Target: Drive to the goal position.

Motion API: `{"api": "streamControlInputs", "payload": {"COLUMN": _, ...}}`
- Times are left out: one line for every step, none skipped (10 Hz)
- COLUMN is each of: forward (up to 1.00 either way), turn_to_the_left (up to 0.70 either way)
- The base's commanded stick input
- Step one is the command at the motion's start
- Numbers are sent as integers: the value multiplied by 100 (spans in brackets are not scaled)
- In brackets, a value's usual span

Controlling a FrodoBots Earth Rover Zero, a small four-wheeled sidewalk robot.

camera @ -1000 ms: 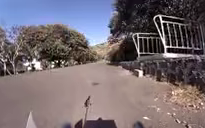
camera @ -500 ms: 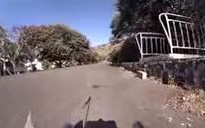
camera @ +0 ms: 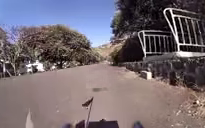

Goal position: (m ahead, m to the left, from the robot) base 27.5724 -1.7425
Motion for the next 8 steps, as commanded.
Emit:
{"api": "streamControlInputs", "payload": {"forward": 50, "turn_to_the_left": 0}}
{"api": "streamControlInputs", "payload": {"forward": 50, "turn_to_the_left": 0}}
{"api": "streamControlInputs", "payload": {"forward": 50, "turn_to_the_left": 0}}
{"api": "streamControlInputs", "payload": {"forward": 50, "turn_to_the_left": 0}}
{"api": "streamControlInputs", "payload": {"forward": 50, "turn_to_the_left": 0}}
{"api": "streamControlInputs", "payload": {"forward": 50, "turn_to_the_left": 0}}
{"api": "streamControlInputs", "payload": {"forward": 50, "turn_to_the_left": 0}}
{"api": "streamControlInputs", "payload": {"forward": 50, "turn_to_the_left": 0}}
